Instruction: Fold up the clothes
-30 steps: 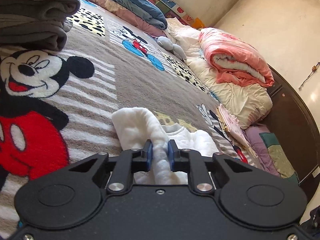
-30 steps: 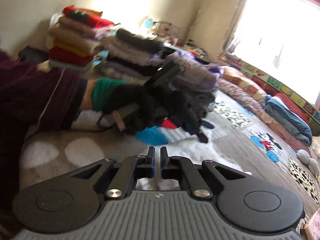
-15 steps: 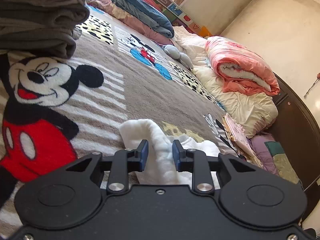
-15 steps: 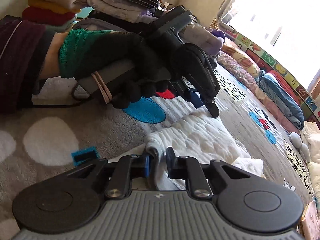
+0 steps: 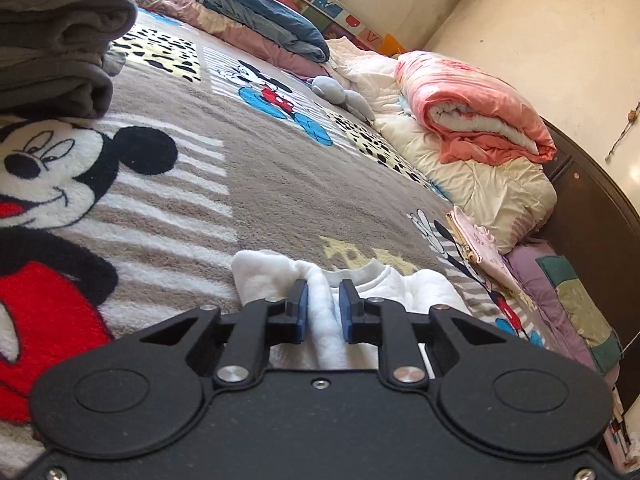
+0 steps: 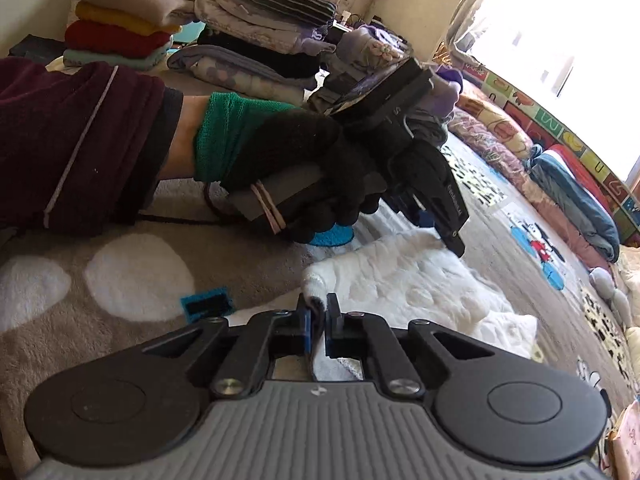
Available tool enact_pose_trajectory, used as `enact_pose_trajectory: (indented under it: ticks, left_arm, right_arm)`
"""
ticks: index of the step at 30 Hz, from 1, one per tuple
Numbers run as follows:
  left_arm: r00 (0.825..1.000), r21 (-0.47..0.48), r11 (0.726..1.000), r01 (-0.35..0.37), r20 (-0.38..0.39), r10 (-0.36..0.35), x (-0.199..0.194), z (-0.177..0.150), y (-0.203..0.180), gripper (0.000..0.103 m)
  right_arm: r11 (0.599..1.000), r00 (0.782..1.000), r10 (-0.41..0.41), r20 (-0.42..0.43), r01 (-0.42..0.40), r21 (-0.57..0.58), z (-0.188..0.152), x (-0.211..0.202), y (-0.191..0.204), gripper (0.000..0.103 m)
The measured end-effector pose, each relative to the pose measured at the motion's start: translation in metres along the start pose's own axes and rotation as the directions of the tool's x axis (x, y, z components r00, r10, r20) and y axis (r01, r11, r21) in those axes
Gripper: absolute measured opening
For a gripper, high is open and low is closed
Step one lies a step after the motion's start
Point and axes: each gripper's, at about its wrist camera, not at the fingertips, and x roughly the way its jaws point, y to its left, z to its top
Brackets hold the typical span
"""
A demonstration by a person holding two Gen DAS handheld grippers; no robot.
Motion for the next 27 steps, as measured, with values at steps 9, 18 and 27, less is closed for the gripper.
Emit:
enact_pose_trajectory:
  ticks: [9,18,27]
  left_arm:
    - [1.000,0.004,1.000,-0.029,0.001,0.029,0.003,-0.004,0.001,0.013]
    - [0.996,0.056,0.995,-0.079,0.050,0.076,-0.019,-0.003,-0.012,0.013]
    - [0.982,0.237,0.957,-0.169,0.122,0.144,-0.052,-0.006,-0.045,0.013]
  right_arm:
    - [0.997,0.997,0.065,-0.039,-0.063,0.044,-0.005,0.007,-0.002,0.008]
    - [0.982,0.991,0.118,-0.066,-0.106,0.156,-0.008,0.015,-0.015,0.008]
    - [0.966,0.991,0.121,-0.055,-0.105,0.235,-0.013,0.019,-0.018,0.008]
